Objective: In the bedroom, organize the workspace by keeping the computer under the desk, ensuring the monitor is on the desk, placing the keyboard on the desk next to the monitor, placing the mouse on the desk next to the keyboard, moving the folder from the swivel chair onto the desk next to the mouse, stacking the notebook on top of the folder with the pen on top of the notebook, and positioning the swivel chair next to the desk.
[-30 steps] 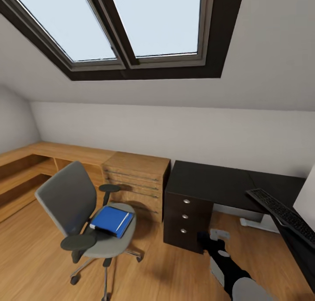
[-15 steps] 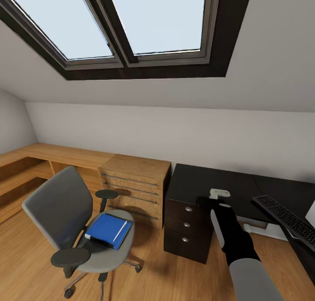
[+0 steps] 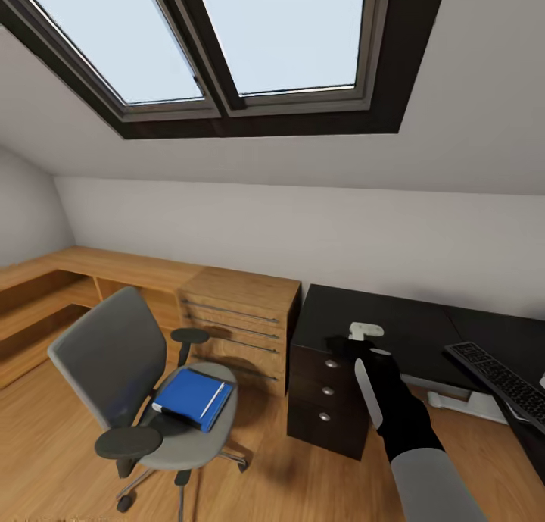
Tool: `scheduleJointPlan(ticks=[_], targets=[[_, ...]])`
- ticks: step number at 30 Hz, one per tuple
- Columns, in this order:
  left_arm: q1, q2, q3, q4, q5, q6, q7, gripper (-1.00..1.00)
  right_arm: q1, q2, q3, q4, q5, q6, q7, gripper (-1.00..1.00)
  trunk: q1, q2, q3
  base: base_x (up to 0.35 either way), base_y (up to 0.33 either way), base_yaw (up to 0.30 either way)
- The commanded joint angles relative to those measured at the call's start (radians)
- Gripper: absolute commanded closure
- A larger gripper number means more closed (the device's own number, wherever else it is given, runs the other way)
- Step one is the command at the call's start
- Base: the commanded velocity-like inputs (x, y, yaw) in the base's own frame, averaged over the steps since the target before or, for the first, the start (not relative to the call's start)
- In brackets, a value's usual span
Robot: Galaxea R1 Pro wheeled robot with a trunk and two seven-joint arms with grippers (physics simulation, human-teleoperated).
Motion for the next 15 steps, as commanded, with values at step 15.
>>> scheduleJointPlan(ticks=[15], targets=[[0.0,0.0,0.004,0.001,-0.01,-0.003,0.008,-1.0,0.001,-0.006,0.0,0.0,-0.014,-0.02,-0.007,1.0,0.0,-0.002,-0.008,-0.053,-0.23,0.235]])
